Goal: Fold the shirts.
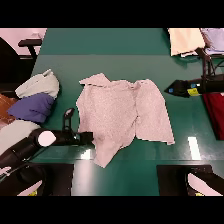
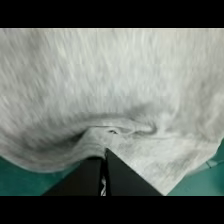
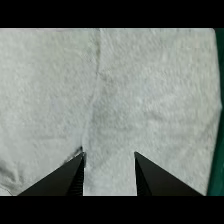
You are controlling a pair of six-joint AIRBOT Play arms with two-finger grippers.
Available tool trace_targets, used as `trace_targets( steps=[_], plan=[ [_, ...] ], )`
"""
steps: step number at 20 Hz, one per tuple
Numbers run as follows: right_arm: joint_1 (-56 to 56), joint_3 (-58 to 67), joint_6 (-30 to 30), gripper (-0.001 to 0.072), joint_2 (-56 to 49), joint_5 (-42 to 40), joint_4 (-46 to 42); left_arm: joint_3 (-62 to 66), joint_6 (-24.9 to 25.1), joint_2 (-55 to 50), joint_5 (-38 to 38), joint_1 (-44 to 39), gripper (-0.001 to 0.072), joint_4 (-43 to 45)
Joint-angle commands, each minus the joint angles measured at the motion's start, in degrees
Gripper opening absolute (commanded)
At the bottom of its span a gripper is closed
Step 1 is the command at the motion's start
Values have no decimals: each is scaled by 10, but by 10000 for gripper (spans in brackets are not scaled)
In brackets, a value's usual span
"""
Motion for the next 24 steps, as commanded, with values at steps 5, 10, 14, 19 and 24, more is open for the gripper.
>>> trace_targets(
  steps=[5, 10, 14, 19, 24],
  plan=[
    [-162, -244, 0, 534, 107, 88, -78, 136, 68, 2, -89, 177, 21, 144],
    [-171, -377, -12, 502, 119, 59, -38, 156, 81, 2, -89, 191, 21, 143],
    [-132, -386, -12, 448, 109, 30, -37, 156, 81, 2, -99, 191, 22, 143],
    [-121, -387, -6, 295, 59, -4, -38, 156, 81, 2, -102, 191, 21, 143],
    [-121, -337, -7, 13, 110, 19, -37, 203, 94, 2, -134, 191, 21, 146]
  ],
)
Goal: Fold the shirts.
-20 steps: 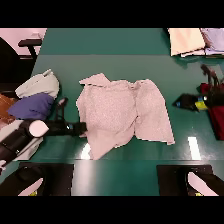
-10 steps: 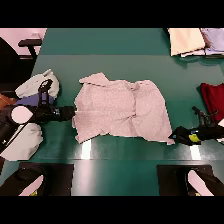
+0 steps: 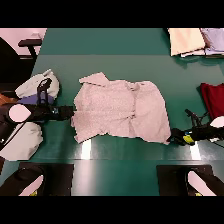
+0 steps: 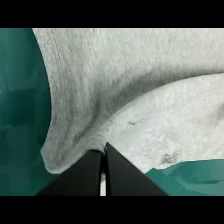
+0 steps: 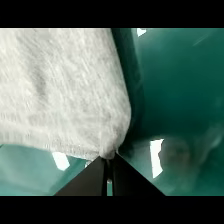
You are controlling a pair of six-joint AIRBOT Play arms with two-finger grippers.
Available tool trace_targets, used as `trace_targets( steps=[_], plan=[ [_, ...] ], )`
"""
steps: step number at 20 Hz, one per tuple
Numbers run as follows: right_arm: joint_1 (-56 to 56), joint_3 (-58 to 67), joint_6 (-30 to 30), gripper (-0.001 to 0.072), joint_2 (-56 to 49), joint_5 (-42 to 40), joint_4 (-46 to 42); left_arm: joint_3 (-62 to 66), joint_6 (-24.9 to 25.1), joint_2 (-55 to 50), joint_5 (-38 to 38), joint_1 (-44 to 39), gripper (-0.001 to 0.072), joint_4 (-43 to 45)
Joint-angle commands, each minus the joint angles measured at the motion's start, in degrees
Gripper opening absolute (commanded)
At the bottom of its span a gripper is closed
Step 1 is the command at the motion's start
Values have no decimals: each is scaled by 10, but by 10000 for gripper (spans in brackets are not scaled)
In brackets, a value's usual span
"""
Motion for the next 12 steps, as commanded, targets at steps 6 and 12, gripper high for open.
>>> trace_targets(
  steps=[6, 12],
  plan=[
    [-1, 373, 1, 13, 156, 29, 5, 418, 87, 1, -82, 1, 21, 3],
    [-1, 709, 1, 13, 171, 41, -51, 779, 82, 1, -118, 1, 20, 4]
  ],
)
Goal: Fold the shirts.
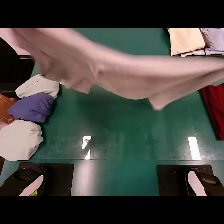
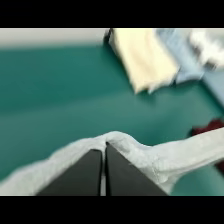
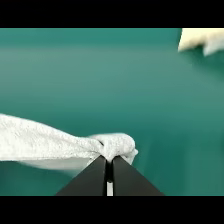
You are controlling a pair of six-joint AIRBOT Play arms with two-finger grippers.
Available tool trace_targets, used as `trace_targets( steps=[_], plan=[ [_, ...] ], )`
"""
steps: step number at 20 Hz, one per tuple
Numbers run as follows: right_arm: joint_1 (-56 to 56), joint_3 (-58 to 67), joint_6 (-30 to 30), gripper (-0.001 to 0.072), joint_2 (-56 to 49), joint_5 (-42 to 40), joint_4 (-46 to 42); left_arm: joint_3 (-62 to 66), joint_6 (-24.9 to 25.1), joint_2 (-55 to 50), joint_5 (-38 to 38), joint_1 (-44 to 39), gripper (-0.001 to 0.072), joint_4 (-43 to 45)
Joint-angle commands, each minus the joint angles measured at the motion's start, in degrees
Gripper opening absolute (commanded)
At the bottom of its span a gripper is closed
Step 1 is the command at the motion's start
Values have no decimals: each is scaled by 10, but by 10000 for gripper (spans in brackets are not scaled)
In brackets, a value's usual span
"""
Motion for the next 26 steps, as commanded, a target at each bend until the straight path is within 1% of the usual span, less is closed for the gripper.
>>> trace_targets(
  steps=[1, 3, 4, 7, 8, 10, 11, 13, 15, 17, 19, 20, 22, 24, 26],
  plan=[
    [0, 174, 1, 13, 9, 14, -46, 187, 0, 0, -26, 0, 20, 1],
    [0, 221, 1, 13, 7, 34, -76, 232, -14, 0, -25, 0, 20, 1],
    [0, 245, 1, 13, 0, 57, -87, 244, -14, 0, -26, 0, 20, 0],
    [0, 322, 2, 12, -49, 147, -88, 233, -14, 0, -40, 0, 20, 0],
    [0, 341, 13, 12, -71, 176, -88, 211, -14, -1, -54, 0, 20, 2],
    [0, 346, 32, 12, -114, 212, -79, 137, -14, -1, -87, 0, 20, 23],
    [0, 328, 34, 12, -134, 216, -64, 92, -14, -3, -99, 0, 21, 31],
    [1, 273, 36, 12, -174, 224, -31, -11, -14, -19, -117, 0, 22, 63],
    [3, 204, 45, 12, -223, 231, -24, -118, -25, -46, -111, 0, 21, 93],
    [15, 135, 45, 13, -276, 226, -30, -224, -27, -84, -70, 0, 21, 102],
    [30, 90, 44, 12, -341, 206, -29, -295, -27, -131, 6, 9, 21, 108],
    [40, 78, 44, 12, -375, 192, -29, -309, -28, -165, 49, 22, 21, 108],
    [58, 72, 43, 12, -442, 150, -29, -304, -28, -232, 114, 54, 21, 97],
    [73, 101, 37, 12, -510, 95, -29, -289, -21, -291, 165, 76, 21, 64],
    [79, 163, 35, 12, -571, 60, -28, -256, 14, -349, 182, 83, 20, 36]
  ],
)
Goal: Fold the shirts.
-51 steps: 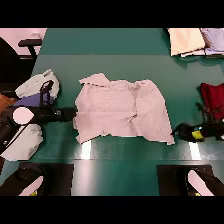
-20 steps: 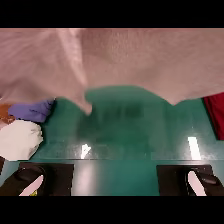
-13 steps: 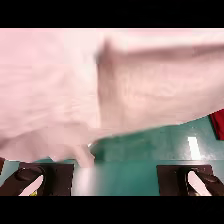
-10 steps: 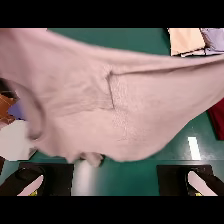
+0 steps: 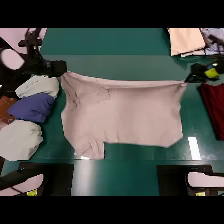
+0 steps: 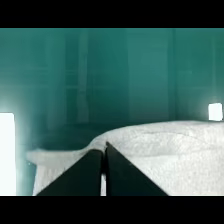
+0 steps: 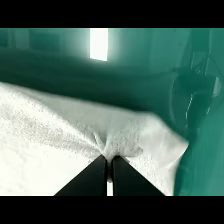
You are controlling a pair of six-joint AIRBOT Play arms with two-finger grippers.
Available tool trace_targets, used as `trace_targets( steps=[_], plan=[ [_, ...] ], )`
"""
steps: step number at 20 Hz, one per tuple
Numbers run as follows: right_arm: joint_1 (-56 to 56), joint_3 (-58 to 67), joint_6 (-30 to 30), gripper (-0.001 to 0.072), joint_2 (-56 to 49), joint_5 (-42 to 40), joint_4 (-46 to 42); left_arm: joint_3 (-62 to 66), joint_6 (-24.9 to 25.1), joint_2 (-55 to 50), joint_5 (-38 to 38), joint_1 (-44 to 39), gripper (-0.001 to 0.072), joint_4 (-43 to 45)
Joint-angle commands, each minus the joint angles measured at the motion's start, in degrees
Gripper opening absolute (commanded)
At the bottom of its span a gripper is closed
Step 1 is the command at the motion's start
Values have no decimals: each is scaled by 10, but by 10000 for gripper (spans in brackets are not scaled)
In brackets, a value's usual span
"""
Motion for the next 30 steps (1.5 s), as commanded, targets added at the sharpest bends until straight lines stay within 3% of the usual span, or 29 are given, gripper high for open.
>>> trace_targets(
  steps=[1, 5, 7, 10, 16, 17, 18, 19, 20, 24, 27, 30],
  plan=[
    [16, 75, -5, 12, -110, -72, 4, 36, 51, -106, 65, 19, 21, -41],
    [14, 181, -8, 12, -182, -71, 1, 92, 63, -163, 54, 19, 21, -43],
    [13, 183, -28, 12, -185, -54, 0, 101, 79, -162, 10, 20, 21, -42],
    [16, 104, -40, 12, -152, -51, -38, 90, 86, -157, -102, 21, 20, -37],
    [21, -73, -40, 13, -93, -120, -39, -8, 84, -159, -99, 21, 23, -41],
    [21, -85, -40, 13, -88, -120, -39, -13, 84, -159, -99, 21, 179, -44],
    [21, -92, -40, 23, -84, -119, -38, -13, 84, -158, -102, 21, 518, -49],
    [21, -94, -40, 179, -80, -115, -39, -11, 83, -155, -109, 21, 517, -52],
    [20, -94, -40, 380, -72, -109, -39, -9, 81, -149, -117, 21, 481, -53],
    [-7, -139, -42, 387, 15, -86, -39, -40, 81, -51, -183, 21, 481, -21],
    [-28, -221, -42, 386, 106, -87, -39, -177, 66, 66, -205, 21, 481, -16],
    [-32, -280, -42, 387, 170, -103, -39, -332, 21, 179, -202, 21, 481, -21]
  ],
)
